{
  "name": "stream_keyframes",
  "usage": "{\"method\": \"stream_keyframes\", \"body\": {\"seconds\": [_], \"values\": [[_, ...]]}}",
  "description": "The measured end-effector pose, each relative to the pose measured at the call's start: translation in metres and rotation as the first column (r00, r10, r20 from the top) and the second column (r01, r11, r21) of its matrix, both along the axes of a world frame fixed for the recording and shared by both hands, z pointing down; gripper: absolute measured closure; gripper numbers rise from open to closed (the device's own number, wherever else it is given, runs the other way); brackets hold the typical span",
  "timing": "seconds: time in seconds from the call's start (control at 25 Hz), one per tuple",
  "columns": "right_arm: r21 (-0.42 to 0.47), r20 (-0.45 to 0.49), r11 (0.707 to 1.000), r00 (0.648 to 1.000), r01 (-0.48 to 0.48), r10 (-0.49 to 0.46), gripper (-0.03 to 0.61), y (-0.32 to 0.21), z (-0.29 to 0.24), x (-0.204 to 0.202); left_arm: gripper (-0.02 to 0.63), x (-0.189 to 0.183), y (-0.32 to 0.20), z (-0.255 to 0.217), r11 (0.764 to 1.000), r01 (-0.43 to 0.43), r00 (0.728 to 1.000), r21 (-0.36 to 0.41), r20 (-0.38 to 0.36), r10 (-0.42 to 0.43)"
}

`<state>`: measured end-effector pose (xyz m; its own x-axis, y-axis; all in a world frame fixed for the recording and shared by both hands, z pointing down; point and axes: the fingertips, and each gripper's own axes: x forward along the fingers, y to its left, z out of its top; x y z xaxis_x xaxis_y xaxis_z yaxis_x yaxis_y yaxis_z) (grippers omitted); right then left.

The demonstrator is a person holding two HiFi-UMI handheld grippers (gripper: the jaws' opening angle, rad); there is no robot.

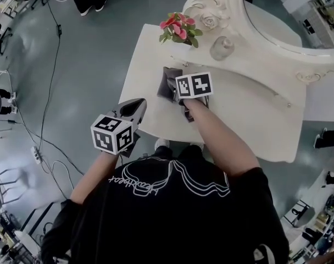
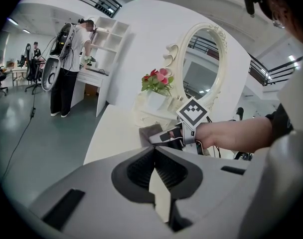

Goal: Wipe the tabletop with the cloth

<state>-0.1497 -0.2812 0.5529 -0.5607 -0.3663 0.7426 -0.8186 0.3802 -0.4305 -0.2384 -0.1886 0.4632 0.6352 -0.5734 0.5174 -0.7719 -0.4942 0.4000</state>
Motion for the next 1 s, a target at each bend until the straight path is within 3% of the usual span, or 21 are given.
{"method": "stream_keyframes", "body": {"seconds": [0.6,1.0], "values": [[0.000,0.006,1.000,1.000,-0.010,0.010,0.491,0.017,0.000,0.082,0.611,0.072,0.020,-0.007,1.000,0.012,1.000,0.001,0.025,-0.012],[-0.002,0.026,0.999,0.999,-0.032,0.032,0.489,0.031,0.000,0.137,0.611,0.127,0.035,-0.005,1.000,-0.022,0.999,-0.018,0.037,0.023]]}}
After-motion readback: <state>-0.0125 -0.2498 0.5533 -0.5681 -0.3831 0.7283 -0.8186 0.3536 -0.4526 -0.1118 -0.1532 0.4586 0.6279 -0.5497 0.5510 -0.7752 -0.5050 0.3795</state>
